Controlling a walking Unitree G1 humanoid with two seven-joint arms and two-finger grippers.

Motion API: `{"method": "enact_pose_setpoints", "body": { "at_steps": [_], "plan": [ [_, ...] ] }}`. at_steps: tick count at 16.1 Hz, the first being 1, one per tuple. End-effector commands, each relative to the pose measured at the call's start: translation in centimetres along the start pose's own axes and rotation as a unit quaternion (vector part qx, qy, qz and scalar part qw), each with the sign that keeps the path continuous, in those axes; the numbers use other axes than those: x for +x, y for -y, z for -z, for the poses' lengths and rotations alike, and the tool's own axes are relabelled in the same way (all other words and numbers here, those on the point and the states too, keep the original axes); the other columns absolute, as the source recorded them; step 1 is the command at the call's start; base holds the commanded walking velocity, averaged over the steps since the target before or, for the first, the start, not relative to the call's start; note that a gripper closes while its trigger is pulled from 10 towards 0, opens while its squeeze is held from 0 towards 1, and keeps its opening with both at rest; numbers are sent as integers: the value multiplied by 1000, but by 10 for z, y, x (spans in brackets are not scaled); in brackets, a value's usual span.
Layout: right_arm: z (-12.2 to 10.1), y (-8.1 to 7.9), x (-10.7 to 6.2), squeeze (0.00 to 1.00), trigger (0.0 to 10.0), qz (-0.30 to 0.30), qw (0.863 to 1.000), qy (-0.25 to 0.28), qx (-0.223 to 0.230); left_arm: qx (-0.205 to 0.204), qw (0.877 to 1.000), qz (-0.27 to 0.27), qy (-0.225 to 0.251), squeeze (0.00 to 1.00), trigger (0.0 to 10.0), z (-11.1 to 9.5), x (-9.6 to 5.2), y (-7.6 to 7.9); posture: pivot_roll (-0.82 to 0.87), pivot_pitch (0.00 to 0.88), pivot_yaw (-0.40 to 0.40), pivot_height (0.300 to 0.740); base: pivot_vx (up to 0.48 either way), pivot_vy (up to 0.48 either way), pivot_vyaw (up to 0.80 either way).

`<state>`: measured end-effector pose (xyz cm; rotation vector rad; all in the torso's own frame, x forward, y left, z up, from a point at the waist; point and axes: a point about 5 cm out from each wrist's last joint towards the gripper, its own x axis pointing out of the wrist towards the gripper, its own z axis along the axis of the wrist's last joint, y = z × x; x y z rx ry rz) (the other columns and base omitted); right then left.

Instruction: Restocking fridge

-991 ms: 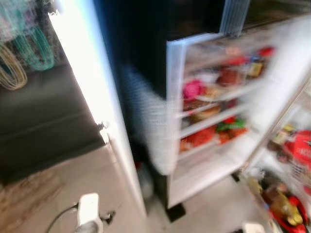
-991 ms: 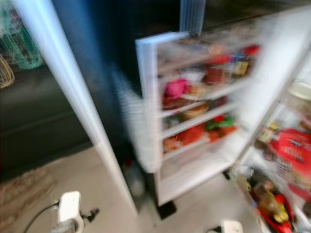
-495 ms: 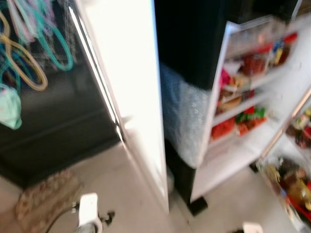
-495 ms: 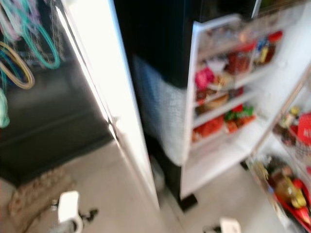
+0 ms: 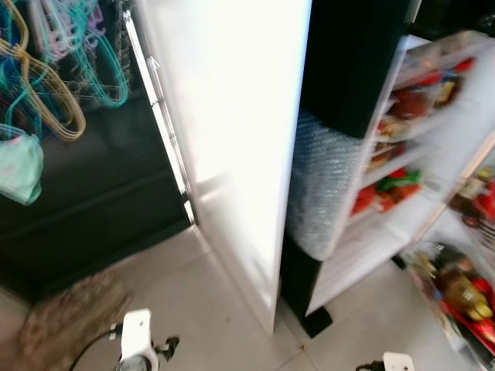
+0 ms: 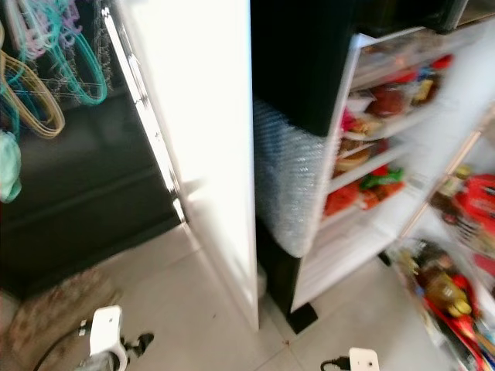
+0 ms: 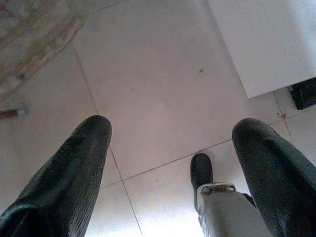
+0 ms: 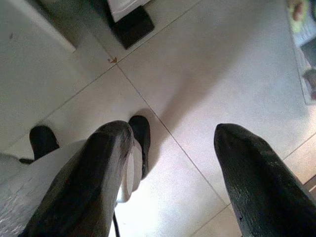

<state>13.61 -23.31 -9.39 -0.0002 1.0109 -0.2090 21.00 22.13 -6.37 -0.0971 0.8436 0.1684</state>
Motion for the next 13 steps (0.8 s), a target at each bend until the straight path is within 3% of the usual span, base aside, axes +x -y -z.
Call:
{"method": "enact_pose_setpoints", "body": {
  "at_steps": [1,9,10,13],
  "plan": [
    [5,1,-1,0,10000,2,1000,-9,7,8,1000,1,-4,0,10000,-1,0,0,-59,34,73,740,0,0,-800],
    [5,1,-1,0,10000,-1,1000,-10,5,10,1000,1,-4,0,10000,-1,0,0,-58,38,72,740,0,0,-800],
    [5,1,-1,0,10000,-1,1000,-10,4,-4,1000,-3,-3,0,10000,0,0,0,-58,38,72,740,0,0,-800],
    [4,1,-1,0,10000,-2,1000,-9,3,-2,1000,0,-4,0,10000,0,0,1,-57,41,72,740,0,406,-800]
  ]
}}
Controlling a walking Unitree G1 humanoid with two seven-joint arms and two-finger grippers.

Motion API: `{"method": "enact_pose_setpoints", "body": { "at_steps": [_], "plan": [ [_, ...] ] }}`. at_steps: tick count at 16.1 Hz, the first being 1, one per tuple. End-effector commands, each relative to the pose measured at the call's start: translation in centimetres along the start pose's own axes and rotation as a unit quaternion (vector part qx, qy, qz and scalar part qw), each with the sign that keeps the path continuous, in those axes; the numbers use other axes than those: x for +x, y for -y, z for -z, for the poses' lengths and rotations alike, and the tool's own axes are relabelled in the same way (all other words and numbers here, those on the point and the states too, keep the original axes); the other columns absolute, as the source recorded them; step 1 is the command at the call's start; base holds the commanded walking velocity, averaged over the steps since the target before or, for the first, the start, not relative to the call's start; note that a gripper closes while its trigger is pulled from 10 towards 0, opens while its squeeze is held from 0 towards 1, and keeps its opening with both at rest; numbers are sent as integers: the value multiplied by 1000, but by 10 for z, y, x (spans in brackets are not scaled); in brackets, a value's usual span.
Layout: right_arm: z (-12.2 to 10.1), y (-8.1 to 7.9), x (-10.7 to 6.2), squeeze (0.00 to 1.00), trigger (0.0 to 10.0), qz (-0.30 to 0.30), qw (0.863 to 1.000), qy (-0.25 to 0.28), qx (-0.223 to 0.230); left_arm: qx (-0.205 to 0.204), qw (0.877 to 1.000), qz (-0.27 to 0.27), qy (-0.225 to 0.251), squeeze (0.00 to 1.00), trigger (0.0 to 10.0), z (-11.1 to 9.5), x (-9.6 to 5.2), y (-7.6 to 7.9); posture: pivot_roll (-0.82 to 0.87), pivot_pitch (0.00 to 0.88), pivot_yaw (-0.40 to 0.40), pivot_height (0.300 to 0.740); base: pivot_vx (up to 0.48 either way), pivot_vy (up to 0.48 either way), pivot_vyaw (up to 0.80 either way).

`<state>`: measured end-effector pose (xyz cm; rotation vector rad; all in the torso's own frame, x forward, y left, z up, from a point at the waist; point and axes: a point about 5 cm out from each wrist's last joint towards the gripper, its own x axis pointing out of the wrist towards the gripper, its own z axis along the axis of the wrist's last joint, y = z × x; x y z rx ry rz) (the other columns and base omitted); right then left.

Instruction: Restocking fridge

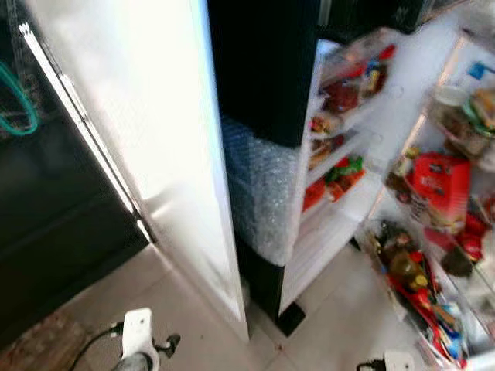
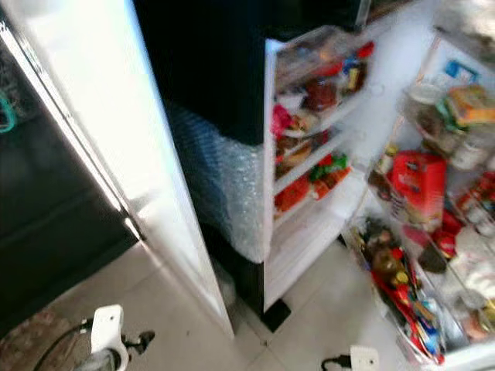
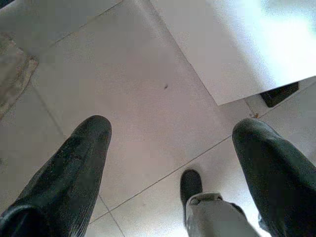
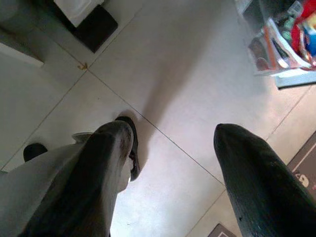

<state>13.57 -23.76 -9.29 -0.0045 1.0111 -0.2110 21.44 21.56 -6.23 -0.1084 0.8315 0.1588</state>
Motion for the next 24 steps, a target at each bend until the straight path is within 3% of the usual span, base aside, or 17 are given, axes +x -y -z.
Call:
{"method": "enact_pose_setpoints", "body": {
  "at_steps": [1,9,14,15,16,19,20,21,22,23,24],
  "plan": [
    [5,-3,-1,0,10000,-4,1000,-9,5,7,1000,-5,-9,0,10000,3,-1,-6,-57,41,72,740,0,0,-800],
    [4,-3,-1,0,10000,3,1000,-5,4,12,1000,-5,-9,0,10000,3,-1,-6,-57,42,71,740,0,0,-571],
    [6,0,-1,0,10000,40,999,1,36,14,1000,-7,-10,0,10000,2,-1,-6,-59,42,72,740,0,0,0],
    [6,3,-2,0,10000,83,995,11,45,15,1000,-8,-10,0,10000,2,-1,-7,-57,40,70,740,0,0,0],
    [9,9,-6,0,10000,164,983,22,82,15,1000,-9,-10,0,10000,3,-1,-7,-59,39,69,740,0,0,0],
    [12,12,-9,0,10000,231,968,14,92,16,1000,-9,-11,0,10000,3,-1,-6,-61,35,65,740,0,0,0],
    [14,14,-12,0,10000,285,954,12,95,16,1000,-9,-11,0,10000,3,-1,-6,-61,35,65,740,0,0,0],
    [14,15,-13,0,10000,301,949,14,98,16,1000,-9,-11,0,10000,3,-1,-6,-61,35,65,740,0,0,0],
    [6,52,-18,0,10000,353,928,34,114,17,1000,-8,-11,0,10000,3,-1,-6,-64,33,66,740,0,0,0],
    [1,72,-22,0,10000,375,918,48,119,18,1000,-8,-12,0,10000,3,-1,-7,-67,31,68,740,0,0,0],
    [-1,74,-23,0,10000,381,916,54,114,19,1000,-8,-12,0,10000,3,-1,-7,-73,28,69,740,0,0,0]
  ]
}}
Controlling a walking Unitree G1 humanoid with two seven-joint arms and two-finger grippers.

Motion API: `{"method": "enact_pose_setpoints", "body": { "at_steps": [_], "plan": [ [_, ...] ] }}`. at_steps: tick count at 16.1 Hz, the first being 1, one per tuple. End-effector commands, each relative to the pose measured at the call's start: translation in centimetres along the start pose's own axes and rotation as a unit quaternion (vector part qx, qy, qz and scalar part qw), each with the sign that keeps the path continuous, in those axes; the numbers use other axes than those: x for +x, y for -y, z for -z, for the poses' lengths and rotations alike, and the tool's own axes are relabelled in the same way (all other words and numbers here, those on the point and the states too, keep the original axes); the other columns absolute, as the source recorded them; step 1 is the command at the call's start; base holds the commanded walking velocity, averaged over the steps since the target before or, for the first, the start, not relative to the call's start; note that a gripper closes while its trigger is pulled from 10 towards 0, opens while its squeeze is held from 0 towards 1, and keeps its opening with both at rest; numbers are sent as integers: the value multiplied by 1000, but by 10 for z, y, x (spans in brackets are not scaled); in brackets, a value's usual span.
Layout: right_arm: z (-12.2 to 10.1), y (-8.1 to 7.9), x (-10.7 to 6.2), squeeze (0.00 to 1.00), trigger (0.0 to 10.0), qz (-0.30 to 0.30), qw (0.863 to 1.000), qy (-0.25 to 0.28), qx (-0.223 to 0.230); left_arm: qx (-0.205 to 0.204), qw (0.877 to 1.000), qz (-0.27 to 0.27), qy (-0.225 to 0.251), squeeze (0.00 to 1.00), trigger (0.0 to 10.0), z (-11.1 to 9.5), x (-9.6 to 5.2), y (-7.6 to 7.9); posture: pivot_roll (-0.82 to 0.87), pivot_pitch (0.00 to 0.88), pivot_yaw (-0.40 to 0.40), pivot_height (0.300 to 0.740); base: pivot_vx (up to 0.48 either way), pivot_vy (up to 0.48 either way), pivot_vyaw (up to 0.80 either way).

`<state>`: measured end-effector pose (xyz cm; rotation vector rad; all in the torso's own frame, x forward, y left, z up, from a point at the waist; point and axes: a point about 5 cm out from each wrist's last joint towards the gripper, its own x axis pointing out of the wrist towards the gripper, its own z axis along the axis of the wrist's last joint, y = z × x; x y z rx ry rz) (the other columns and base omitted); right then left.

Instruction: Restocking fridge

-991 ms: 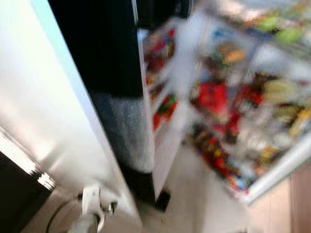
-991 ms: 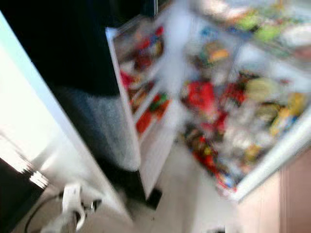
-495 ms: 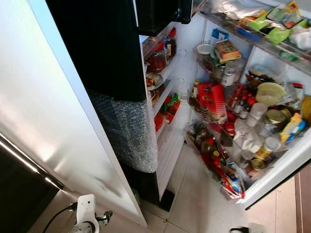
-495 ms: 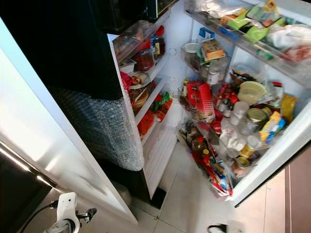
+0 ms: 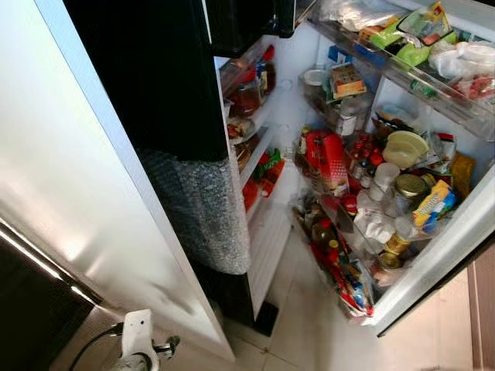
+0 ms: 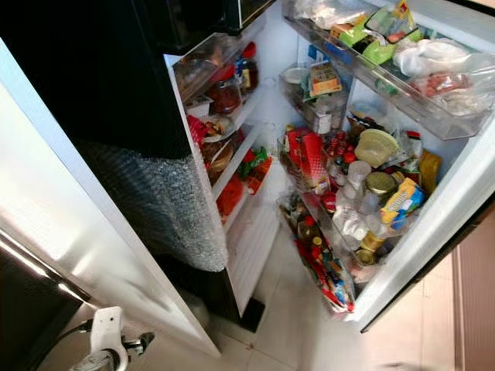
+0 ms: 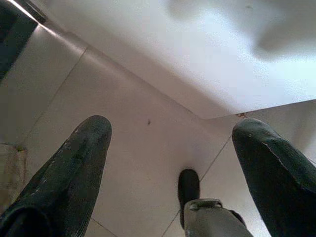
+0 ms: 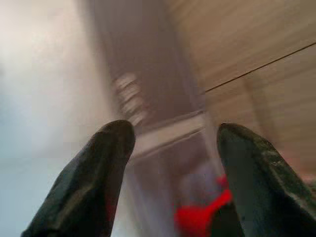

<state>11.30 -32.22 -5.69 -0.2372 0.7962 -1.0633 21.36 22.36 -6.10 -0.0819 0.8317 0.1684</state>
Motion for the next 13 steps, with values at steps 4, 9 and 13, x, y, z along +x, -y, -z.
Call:
{"method": "enact_pose_setpoints", "body": {
  "at_steps": [4,9,13],
  "plan": [
    [-12,0,0,0,10000,30,998,27,40,12,1000,5,-13,0,10000,6,-1,1,-78,16,68,740,0,0,0],
    [-46,9,12,0,10000,63,992,76,85,11,1000,4,-13,0,10000,6,-1,0,-73,20,66,740,0,0,0],
    [-73,0,13,0,10000,36,988,121,94,11,1000,2,-11,0,10000,5,-1,0,-71,29,69,740,0,0,0]
  ]
}}
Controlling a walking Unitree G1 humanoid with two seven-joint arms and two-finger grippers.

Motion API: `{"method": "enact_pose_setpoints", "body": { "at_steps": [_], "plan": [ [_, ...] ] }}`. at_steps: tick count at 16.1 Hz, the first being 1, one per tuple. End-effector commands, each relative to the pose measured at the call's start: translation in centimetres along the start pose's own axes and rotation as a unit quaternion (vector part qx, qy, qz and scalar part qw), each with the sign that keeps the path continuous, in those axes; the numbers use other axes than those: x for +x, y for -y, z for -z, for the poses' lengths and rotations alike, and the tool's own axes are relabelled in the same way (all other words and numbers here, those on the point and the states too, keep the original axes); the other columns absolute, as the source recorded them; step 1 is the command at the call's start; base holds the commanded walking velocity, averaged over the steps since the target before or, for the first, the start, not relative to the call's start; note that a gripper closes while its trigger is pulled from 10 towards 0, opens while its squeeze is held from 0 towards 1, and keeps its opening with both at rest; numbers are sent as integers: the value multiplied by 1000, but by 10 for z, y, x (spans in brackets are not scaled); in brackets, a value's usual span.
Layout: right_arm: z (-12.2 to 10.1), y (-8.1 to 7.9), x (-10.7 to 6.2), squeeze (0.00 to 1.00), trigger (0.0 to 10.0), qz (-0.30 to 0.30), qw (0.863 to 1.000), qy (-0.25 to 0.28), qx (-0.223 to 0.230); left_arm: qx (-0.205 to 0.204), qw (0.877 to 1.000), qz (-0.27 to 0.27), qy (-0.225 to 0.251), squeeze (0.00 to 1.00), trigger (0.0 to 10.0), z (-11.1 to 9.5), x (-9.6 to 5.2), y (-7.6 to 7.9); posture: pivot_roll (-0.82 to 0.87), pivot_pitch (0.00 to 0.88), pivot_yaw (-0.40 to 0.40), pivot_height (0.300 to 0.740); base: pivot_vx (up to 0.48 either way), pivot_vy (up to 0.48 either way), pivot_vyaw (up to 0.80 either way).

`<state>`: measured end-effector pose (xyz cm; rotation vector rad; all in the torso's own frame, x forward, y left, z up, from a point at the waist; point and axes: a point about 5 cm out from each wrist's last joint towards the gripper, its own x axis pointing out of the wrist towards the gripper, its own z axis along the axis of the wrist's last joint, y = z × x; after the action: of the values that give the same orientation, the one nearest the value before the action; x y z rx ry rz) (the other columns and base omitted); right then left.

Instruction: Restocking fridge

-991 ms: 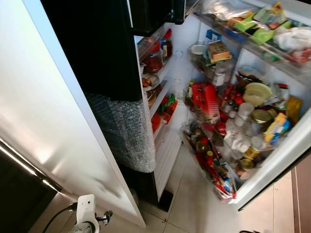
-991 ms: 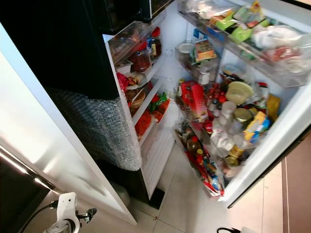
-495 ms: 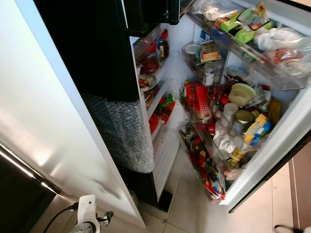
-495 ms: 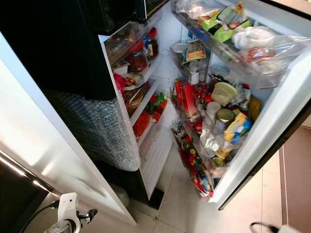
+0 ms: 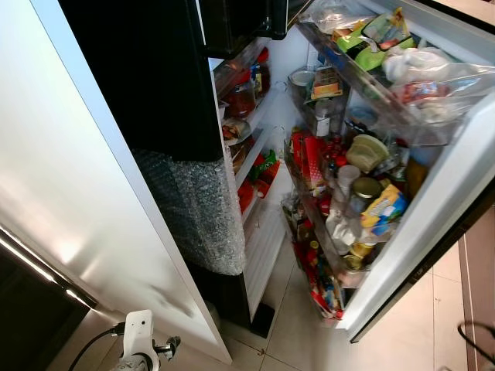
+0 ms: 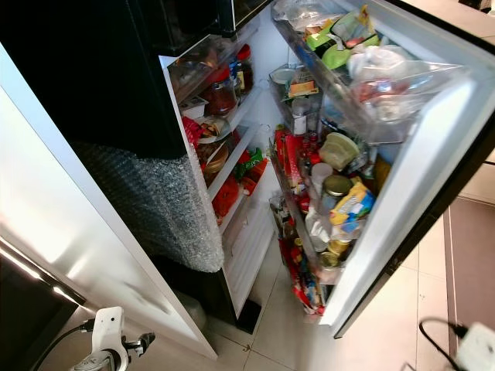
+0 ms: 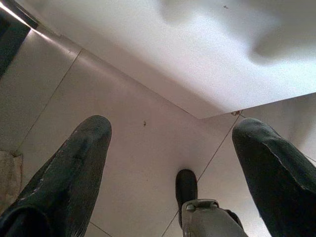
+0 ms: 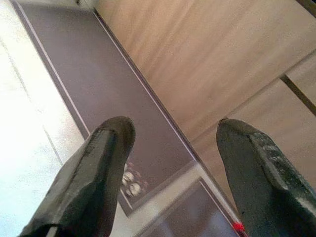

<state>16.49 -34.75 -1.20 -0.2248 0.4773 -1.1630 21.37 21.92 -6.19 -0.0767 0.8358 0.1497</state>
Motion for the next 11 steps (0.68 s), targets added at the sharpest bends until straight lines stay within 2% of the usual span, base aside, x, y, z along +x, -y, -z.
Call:
{"method": "enact_pose_setpoints", "body": {
  "at_steps": [1,4,7,9,10,11],
  "plan": [
    [-3,-3,0,0,10000,-12,1000,7,5,5,1000,-5,-9,0,10000,3,-1,-4,-71,29,69,740,0,0,0],
    [-13,-19,-2,0,10000,-89,996,23,23,6,1000,-5,-9,0,10000,3,-1,-4,-67,38,73,740,0,0,0],
    [-27,-24,2,0,10000,-112,992,44,32,8,1000,-4,-8,0,10000,2,-1,-5,-70,39,74,740,0,0,0],
    [-38,-26,5,0,10000,-125,989,59,52,10,1000,-4,-8,0,10000,2,-1,-5,-70,39,74,740,0,0,0],
    [-49,-30,6,0,10000,-138,986,80,57,12,1000,-2,-7,0,10000,2,-1,-5,-67,37,74,740,0,0,0],
    [-55,-33,6,0,10000,-148,984,93,45,13,1000,-2,-8,0,10000,2,-1,-5,-69,37,75,740,0,0,0]
  ]
}}
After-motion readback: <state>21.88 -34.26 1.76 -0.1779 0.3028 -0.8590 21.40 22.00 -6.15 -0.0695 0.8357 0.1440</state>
